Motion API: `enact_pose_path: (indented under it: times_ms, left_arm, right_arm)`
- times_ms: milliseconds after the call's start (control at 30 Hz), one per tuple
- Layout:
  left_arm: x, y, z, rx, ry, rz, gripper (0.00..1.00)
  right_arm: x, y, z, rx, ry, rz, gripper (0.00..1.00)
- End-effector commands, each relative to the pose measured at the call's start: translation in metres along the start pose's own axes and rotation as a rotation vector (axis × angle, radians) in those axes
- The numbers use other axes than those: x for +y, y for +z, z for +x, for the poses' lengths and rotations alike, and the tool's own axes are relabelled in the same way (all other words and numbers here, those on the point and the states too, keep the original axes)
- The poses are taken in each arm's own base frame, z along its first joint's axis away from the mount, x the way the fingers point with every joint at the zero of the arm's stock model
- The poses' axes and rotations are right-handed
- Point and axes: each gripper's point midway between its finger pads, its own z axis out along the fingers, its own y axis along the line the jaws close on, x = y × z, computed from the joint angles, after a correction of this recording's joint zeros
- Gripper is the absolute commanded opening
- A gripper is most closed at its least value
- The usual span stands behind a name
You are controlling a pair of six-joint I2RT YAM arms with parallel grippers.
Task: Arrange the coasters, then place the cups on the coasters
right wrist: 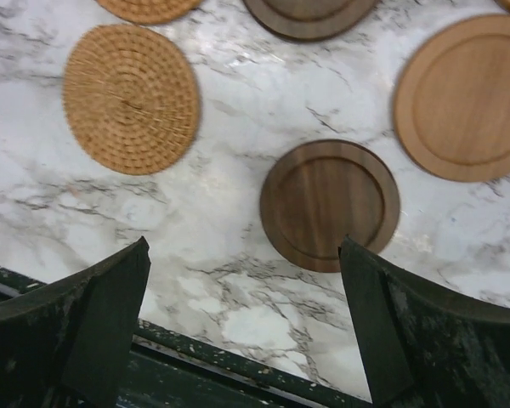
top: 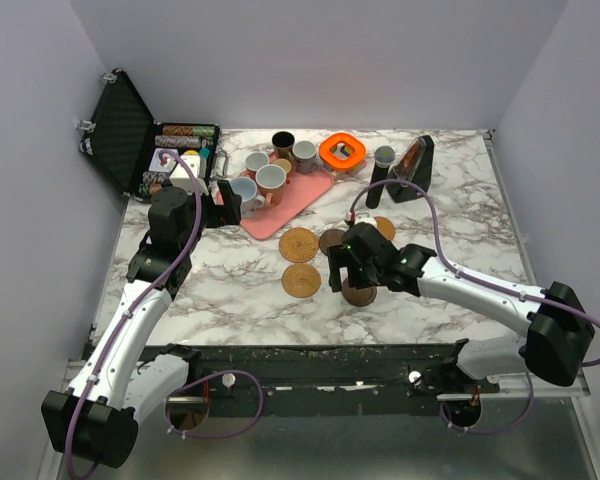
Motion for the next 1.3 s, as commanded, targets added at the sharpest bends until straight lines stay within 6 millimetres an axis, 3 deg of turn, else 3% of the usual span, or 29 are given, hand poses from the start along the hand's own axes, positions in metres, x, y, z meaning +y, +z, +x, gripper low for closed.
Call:
enact_pose_path:
  times_ms: [0, 100, 200, 467, 867, 1267]
  left_arm:
    - [0.000, -0.001, -0.003, -0.016, -0.005, -0.004, 0.99]
    - [0.000, -0.001, -0.002, -0.016, -0.007, -0.002, 0.99]
    - [-0.001, 0.000, -0.001, -0.011, -0.010, -0.002, 0.99]
    - [0.000, 0.001, 0.000, -0.008, -0.011, -0.002, 0.99]
    - [0.000, 0.002, 0.001, -0.005, -0.011, -0.002, 0.99]
    - [-0.001, 0.001, 0.000, -0.006, -0.010, -0.001, 0.99]
  right_arm:
    - [-0.050, 0.002, 0.050, 0.118, -0.003, 0.200, 1.00]
    - [-0.063, 0.004, 0.079, 0.184, 0.008, 0.225, 1.00]
    - [-0.066, 0.002, 0.089, 0.192, 0.019, 0.216, 1.00]
    - [-0.060, 0.014, 0.088, 0.194, -0.043, 0.173, 0.98]
    - [-0.046, 0.032, 0.083, 0.206, -0.108, 0.098, 0.82]
    - [-0.054, 0.045, 0.082, 0.242, -0.086, 0.104, 0.78]
